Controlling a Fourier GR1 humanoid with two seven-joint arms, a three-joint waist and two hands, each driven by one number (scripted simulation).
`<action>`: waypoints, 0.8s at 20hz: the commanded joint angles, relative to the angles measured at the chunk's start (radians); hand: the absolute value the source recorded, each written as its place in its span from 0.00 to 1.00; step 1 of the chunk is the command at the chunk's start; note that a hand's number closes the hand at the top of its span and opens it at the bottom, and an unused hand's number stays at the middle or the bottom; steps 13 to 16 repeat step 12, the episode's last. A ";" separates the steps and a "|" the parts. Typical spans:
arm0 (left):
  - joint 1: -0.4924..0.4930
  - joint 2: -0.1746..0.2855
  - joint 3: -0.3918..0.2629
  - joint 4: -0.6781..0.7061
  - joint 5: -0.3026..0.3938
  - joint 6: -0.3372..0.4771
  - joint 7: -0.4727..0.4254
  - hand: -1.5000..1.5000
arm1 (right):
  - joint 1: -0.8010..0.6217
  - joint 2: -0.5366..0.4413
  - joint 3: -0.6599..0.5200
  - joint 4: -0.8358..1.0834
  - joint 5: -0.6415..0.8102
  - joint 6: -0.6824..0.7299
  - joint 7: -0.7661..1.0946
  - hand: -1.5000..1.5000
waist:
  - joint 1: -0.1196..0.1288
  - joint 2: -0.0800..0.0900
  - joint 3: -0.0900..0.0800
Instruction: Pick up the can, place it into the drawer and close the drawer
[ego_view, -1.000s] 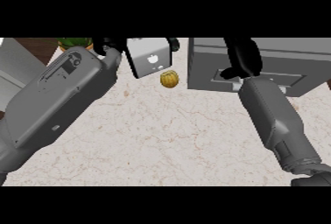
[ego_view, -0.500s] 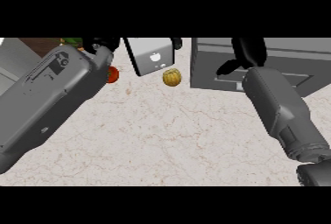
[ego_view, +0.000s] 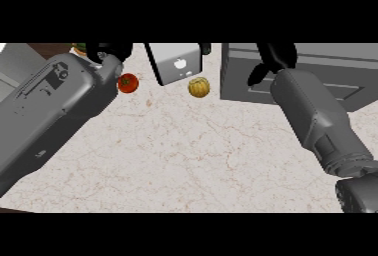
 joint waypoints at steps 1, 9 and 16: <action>-0.003 0.015 0.010 -0.006 0.000 -0.014 0.014 0.00 | -0.059 -0.001 -0.131 -0.025 -0.149 0.056 -0.095 0.00 | -0.003 -0.006 -0.005; 0.059 0.037 0.010 -0.063 -0.005 -0.012 0.013 0.00 | -0.066 0.003 -0.344 -0.022 -0.369 0.182 -0.203 0.00 | 0.004 -0.011 -0.006; 0.051 0.017 0.001 -0.066 -0.025 0.018 0.016 0.00 | -0.079 -0.006 -0.371 -0.017 -0.401 0.230 -0.237 0.00 | -0.013 -0.012 -0.007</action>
